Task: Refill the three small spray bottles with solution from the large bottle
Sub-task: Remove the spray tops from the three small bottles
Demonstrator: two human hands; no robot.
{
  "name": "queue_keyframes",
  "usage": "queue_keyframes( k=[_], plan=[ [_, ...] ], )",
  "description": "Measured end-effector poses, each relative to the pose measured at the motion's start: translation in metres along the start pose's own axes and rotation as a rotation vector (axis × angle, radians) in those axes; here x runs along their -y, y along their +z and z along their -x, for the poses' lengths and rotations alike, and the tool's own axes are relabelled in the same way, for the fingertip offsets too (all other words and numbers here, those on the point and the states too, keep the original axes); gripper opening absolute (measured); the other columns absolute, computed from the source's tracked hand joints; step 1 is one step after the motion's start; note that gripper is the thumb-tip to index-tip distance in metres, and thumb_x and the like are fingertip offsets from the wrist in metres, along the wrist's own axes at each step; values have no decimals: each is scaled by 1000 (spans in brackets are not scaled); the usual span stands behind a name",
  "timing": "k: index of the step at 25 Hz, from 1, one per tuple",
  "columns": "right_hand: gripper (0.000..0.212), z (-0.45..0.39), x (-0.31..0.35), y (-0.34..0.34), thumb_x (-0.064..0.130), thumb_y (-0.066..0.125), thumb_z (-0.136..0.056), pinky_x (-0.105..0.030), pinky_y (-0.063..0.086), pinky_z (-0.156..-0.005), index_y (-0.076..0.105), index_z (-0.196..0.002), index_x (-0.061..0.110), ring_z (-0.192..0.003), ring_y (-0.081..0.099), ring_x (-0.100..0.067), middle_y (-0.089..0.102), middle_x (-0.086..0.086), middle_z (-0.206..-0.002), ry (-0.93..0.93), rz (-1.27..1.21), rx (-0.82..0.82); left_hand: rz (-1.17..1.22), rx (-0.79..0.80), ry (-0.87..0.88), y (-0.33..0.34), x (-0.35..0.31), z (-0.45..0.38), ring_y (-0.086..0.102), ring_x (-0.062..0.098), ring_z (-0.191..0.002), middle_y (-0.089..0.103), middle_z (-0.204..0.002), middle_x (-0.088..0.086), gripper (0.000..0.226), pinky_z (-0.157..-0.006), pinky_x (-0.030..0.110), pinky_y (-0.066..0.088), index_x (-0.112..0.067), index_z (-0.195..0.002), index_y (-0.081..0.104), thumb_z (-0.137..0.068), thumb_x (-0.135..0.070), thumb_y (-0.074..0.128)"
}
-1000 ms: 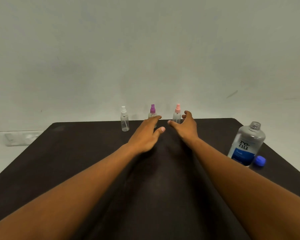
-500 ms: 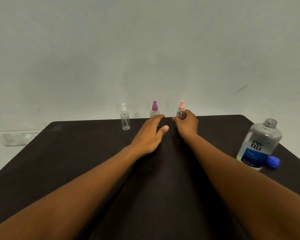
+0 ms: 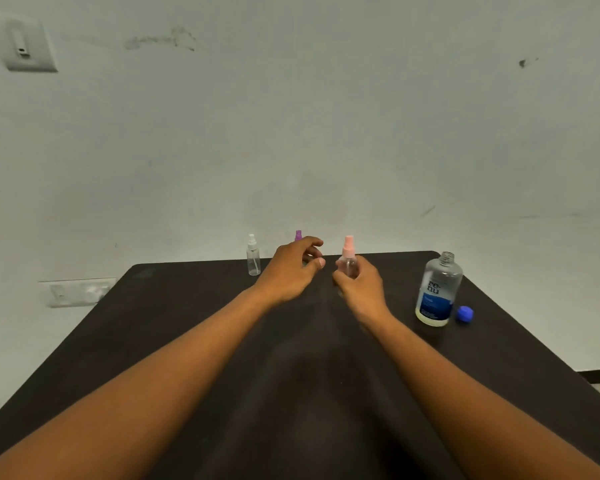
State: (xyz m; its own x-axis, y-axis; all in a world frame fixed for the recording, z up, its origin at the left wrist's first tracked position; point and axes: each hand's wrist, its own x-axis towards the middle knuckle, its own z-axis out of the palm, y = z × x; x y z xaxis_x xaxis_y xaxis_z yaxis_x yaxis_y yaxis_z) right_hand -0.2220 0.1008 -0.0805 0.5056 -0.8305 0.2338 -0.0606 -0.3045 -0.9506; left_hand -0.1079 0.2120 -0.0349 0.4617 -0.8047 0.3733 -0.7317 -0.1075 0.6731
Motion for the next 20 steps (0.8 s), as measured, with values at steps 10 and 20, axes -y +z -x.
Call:
queue_keyframes(
  k=[10, 20],
  plan=[
    [15, 80, 29, -22, 10, 62, -91, -33, 54, -72, 61, -105, 17, -80, 59, -18, 66, -16, -101, 12, -19, 135, 94, 67, 91, -21, -66, 34, 69, 8, -105, 74, -116, -5, 36, -89, 18, 53, -20, -127, 69, -93, -9, 72],
    [21, 92, 40, -27, 11, 59, -92, -39, 58, -83, 55, -107, 26, -93, 64, -18, 64, -4, -106, -19, 17, 141, 101, -64, -18, -12, -91, 36, 72, 7, -80, 77, -87, -6, 22, -70, 17, 56, -15, -93, 80, -77, -26, 89]
  ],
)
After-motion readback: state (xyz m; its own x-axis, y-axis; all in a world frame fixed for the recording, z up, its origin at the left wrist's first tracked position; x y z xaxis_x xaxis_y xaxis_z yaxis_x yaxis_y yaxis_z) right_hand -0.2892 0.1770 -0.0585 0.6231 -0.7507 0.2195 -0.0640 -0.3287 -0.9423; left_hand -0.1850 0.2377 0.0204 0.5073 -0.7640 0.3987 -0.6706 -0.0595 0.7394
